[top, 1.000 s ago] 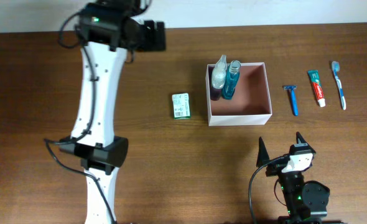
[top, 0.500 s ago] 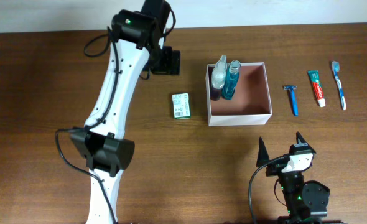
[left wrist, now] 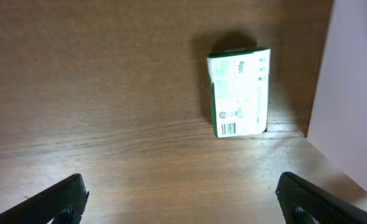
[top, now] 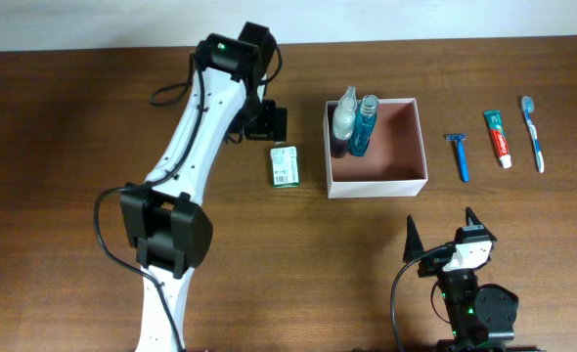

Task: Pack container
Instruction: 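Move the left gripper over the green Dettol soap bar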

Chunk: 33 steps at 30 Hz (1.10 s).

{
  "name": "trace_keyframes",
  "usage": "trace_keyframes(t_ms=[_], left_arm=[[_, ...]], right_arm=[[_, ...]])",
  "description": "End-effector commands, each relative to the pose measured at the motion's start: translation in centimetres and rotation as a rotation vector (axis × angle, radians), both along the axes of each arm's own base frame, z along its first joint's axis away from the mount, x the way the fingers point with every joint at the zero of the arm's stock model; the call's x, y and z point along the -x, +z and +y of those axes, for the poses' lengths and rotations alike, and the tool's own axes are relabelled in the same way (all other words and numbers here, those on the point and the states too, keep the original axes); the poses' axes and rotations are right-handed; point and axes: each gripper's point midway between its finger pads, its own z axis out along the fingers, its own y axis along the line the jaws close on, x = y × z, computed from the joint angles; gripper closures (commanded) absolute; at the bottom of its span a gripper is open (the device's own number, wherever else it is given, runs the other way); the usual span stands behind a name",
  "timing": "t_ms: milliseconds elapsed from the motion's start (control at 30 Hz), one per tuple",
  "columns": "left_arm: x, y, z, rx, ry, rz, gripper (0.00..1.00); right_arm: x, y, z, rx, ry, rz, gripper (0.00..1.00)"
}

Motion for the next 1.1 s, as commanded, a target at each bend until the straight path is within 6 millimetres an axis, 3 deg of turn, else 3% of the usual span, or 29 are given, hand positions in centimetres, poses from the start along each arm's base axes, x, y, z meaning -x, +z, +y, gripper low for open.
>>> trace_keyframes(t_ms=[0, 233, 567, 867, 1067], left_arm=[[0.9, -1.2, -0.4, 0.016, 0.066, 0.045, 0.01], [0.5, -2.9, -2.2, 0.114, 0.07, 0.059, 0.01], [-1.7, -3.0, -2.2, 0.062, 0.146, -0.053, 0.01], [-1.1, -3.0, -5.2, 0.026, 0.071, -0.101, 0.01], [-1.1, -3.3, -5.0, -0.023, 0.063, -0.121, 0.01]], right_arm=[[0.1, -0.2, 0.4, -0.001, 0.018, 0.003, 0.01], [0.1, -0.2, 0.4, -0.001, 0.018, 0.003, 0.01], [0.1, -0.2, 0.4, -0.001, 0.018, 0.003, 0.01], [0.1, -0.2, 0.4, -0.001, 0.018, 0.003, 0.01], [0.1, -0.2, 0.4, -0.001, 0.018, 0.003, 0.01]])
